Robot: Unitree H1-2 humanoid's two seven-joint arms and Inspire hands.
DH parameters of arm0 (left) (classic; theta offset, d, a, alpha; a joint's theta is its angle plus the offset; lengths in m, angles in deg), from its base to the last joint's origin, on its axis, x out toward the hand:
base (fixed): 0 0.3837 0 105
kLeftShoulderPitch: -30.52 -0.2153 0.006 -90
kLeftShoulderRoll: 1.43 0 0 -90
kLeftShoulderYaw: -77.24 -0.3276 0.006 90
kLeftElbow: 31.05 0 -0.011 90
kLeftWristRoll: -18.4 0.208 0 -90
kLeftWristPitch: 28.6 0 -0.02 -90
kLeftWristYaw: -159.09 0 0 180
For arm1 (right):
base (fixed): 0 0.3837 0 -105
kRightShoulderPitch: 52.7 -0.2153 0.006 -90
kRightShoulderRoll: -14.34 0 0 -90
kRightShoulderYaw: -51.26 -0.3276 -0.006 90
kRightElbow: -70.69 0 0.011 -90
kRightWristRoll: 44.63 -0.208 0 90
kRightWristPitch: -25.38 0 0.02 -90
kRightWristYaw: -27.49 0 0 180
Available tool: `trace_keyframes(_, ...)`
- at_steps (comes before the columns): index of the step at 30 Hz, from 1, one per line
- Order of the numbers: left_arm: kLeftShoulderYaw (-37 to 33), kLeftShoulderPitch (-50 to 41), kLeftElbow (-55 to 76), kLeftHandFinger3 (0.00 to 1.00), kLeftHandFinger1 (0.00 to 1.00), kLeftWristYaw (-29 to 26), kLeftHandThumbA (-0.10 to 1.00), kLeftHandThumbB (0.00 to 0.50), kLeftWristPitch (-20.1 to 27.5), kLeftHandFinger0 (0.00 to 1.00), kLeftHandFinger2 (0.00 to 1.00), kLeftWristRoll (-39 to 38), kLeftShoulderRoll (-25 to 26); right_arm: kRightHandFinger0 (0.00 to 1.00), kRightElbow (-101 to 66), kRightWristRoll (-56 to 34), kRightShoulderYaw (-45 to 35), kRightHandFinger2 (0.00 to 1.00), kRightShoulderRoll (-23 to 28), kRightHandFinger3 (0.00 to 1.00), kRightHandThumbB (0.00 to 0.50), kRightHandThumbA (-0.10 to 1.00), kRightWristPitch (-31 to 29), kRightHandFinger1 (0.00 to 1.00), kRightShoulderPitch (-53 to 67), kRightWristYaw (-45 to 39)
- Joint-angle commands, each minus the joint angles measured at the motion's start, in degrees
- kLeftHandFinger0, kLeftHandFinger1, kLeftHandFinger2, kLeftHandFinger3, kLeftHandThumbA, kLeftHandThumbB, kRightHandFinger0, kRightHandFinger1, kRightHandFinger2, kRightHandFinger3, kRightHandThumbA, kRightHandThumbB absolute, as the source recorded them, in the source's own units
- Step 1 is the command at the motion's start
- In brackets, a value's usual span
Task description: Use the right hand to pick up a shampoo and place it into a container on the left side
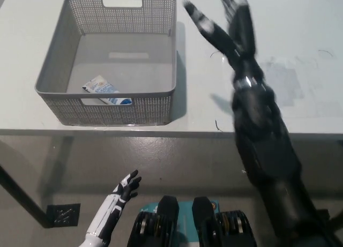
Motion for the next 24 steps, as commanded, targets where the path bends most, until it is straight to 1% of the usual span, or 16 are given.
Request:
trace_keyframes(1, 0.1, -5.0, 1.8, 1.00, 1.00, 0.1, 1.00, 0.242, 3.0, 1.00, 1.00, -0.9, 0.2, 1.00, -36.4, -7.7, 1.3, 1.00, 4.9, 1.00, 0.338, 0.97, 4.1, 1.00, 21.3, -7.1)
trace_keyframes(3, 0.3, -5.8, 1.5, 1.00, 1.00, 0.0, 1.00, 0.244, 3.6, 1.00, 1.00, -0.8, 0.5, 1.00, -37.3, -8.2, 2.1, 1.00, 5.8, 1.00, 0.304, 0.95, 2.1, 1.00, 26.6, -8.0)
trace_keyframes(4, 0.5, -5.9, 1.4, 1.00, 1.00, 0.0, 1.00, 0.250, 3.5, 1.00, 1.00, -0.9, 0.6, 1.00, -37.3, -8.4, 2.3, 1.00, 5.8, 1.00, 0.310, 0.93, 1.7, 1.00, 27.6, -8.0)
trace_keyframes(6, 0.7, -6.1, 0.9, 1.00, 1.00, 0.0, 1.00, 0.252, 3.5, 1.00, 1.00, -0.9, 0.7, 1.00, -37.5, -7.8, 2.7, 1.00, 5.4, 1.00, 0.361, 0.93, 0.6, 1.00, 32.4, -7.6)
trace_keyframes(7, 0.7, -6.1, 0.6, 1.00, 1.00, 0.1, 1.00, 0.253, 3.6, 1.00, 1.00, -1.0, 0.7, 1.00, -37.2, -7.0, 2.9, 1.00, 5.3, 1.00, 0.368, 0.94, 0.2, 1.00, 33.6, -7.5)
trace_keyframes(9, 0.7, -6.2, -0.2, 1.00, 1.00, 0.0, 1.00, 0.260, 4.0, 1.00, 1.00, -1.0, 0.4, 1.00, -35.9, -6.4, 3.6, 1.00, 5.2, 1.00, 0.357, 0.95, -1.5, 1.00, 36.9, -7.7)
trace_keyframes(10, 0.7, -6.3, -0.9, 1.00, 1.00, -0.3, 1.00, 0.263, 4.6, 1.00, 1.00, -0.8, 0.3, 1.00, -35.5, -6.2, 3.8, 1.00, 5.2, 1.00, 0.374, 0.95, -1.3, 1.00, 38.0, -7.8)
trace_keyframes(13, 1.1, -7.0, -1.9, 1.00, 1.00, -0.5, 1.00, 0.263, 5.5, 1.00, 1.00, -1.1, 0.0, 1.00, -31.8, -5.4, 5.0, 1.00, 5.8, 1.00, 0.358, 0.98, -3.4, 1.00, 42.0, -8.9)
trace_keyframes(14, 1.2, -7.4, -1.6, 1.00, 1.00, -0.4, 1.00, 0.251, 5.3, 1.00, 1.00, -1.2, 0.0, 1.00, -30.3, -5.0, 5.4, 1.00, 5.6, 1.00, 0.356, 1.00, -3.7, 1.00, 43.9, -8.9)
trace_keyframes(15, 1.4, -7.6, -1.6, 1.00, 1.00, -0.5, 1.00, 0.248, 5.4, 1.00, 1.00, -1.2, 0.0, 1.00, -29.4, -5.9, 5.8, 1.00, 5.5, 1.00, 0.328, 0.98, -4.3, 1.00, 44.8, -9.4)
trace_keyframes(16, 1.5, -7.7, -1.4, 1.00, 1.00, -0.6, 1.00, 0.246, 5.3, 1.00, 1.00, -1.0, 0.0, 1.00, -28.0, -8.0, 6.3, 1.00, 5.3, 1.00, 0.316, 0.96, -4.7, 1.00, 46.5, -10.6)
trace_keyframes(17, 1.6, -7.8, -1.5, 1.00, 1.00, -0.5, 1.00, 0.241, 5.4, 1.00, 1.00, -1.2, -0.1, 1.00, -26.6, -8.8, 6.6, 1.00, 5.0, 1.00, 0.322, 0.94, -5.3, 1.00, 47.9, -11.2)
trace_keyframes(19, 1.7, -7.8, -1.7, 1.00, 1.00, -0.5, 1.00, 0.230, 5.8, 1.00, 1.00, -1.1, -0.1, 1.00, -23.5, -7.6, 7.0, 1.00, 4.7, 1.00, 0.281, 0.94, -8.0, 1.00, 49.9, -11.3)
trace_keyframes(20, 1.8, -7.8, -1.7, 1.00, 1.00, -0.5, 1.00, 0.230, 5.7, 1.00, 1.00, -1.3, -0.3, 1.00, -22.2, -6.8, 7.0, 1.00, 4.5, 1.00, 0.291, 0.95, -8.8, 1.00, 50.6, -11.1)
trace_keyframes(22, 2.0, -7.4, -1.8, 1.00, 1.00, -0.7, 1.00, 0.227, 5.6, 1.00, 1.00, -1.2, -0.3, 1.00, -20.6, -6.9, 7.1, 1.00, 4.3, 1.00, 0.292, 0.96, -9.3, 1.00, 50.7, -11.6)
trace_keyframes(24, 2.1, -7.4, -1.5, 1.00, 1.00, -0.9, 1.00, 0.219, 5.6, 1.00, 1.00, -0.8, -0.3, 1.00, -21.2, -5.8, 7.7, 1.00, 4.8, 1.00, 0.332, 0.98, -7.9, 1.00, 51.6, -12.0)
